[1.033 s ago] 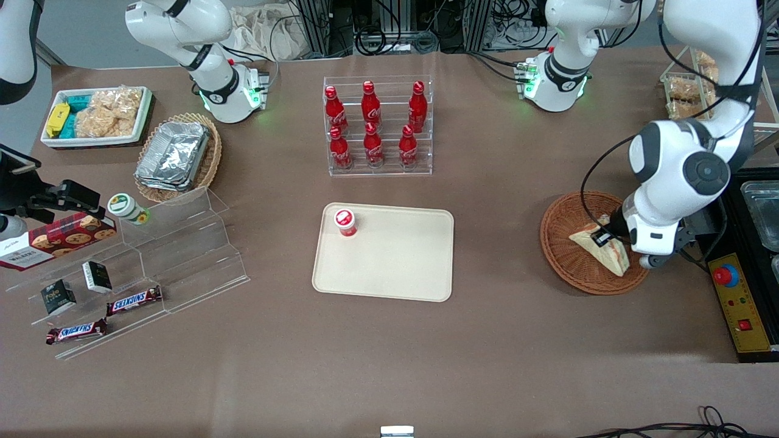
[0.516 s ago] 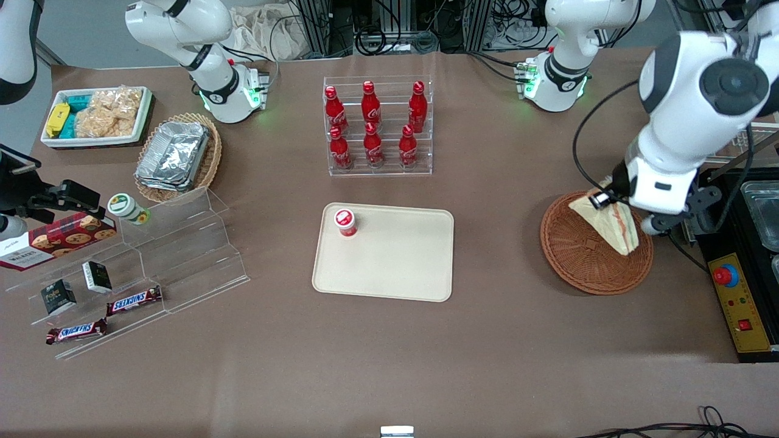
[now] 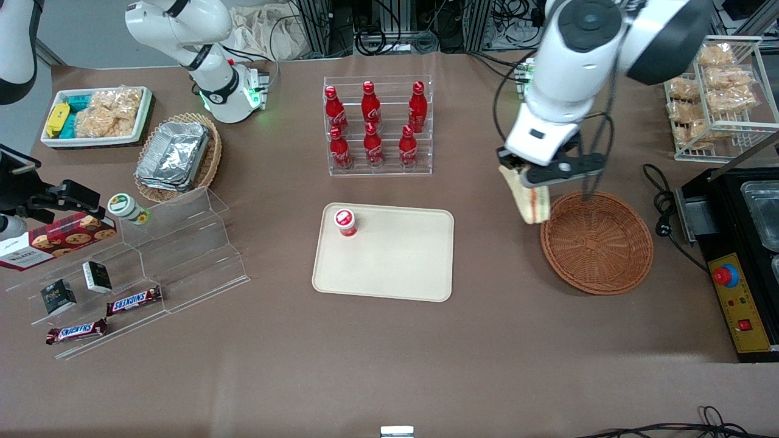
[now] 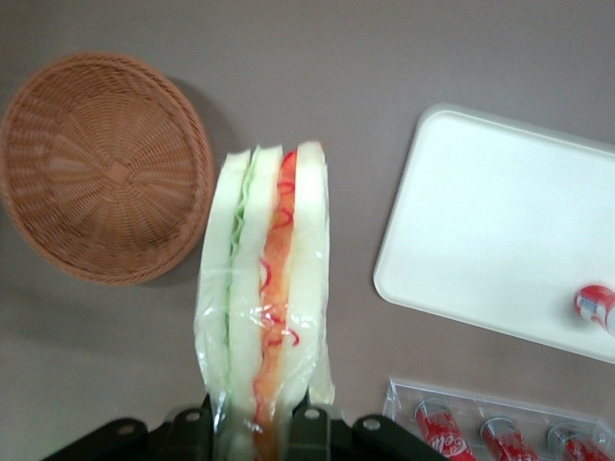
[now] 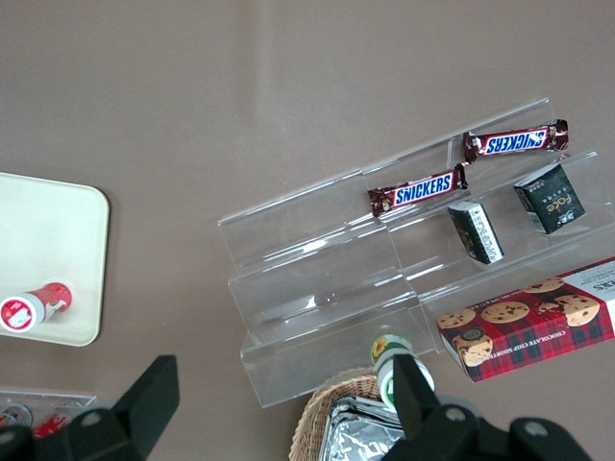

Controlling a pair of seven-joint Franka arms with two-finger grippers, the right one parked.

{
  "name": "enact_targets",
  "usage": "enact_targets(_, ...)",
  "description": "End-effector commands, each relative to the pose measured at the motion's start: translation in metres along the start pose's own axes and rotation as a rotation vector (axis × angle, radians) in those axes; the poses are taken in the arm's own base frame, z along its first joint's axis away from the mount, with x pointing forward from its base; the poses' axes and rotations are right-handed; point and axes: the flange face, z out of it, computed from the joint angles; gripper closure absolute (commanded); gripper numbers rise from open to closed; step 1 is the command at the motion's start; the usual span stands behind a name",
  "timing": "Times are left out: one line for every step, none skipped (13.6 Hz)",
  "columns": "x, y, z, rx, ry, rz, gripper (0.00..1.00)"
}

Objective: Place sandwich from basket to tray
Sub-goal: 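Carry the sandwich over the cream tray and lower it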

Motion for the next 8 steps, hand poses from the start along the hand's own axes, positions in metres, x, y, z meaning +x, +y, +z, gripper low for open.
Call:
enact_targets(0.008, 0.036, 0.039, -0.034, -0.052, 0.045, 0.72)
enact_targets(0.012, 0.050, 0.059, -0.060, -0.063, 0.045, 0.72)
enact_targets(0.013, 0.064, 0.075, -0.069, -0.054, 0.052, 0.71)
enact_targets(0.016, 0.077, 0.097, -0.058, -0.048, 0.056, 0.71)
enact_targets(0.018, 0.086, 0.117, -0.047, -0.041, 0.053, 0.71)
enact_targets(0.016, 0.101, 0.136, -0.040, -0.022, 0.062, 0.71)
enact_targets(0.009, 0.120, 0.155, -0.043, -0.004, 0.077, 0.71)
enact_targets(0.011, 0.129, 0.173, -0.045, 0.000, 0.078, 0.71)
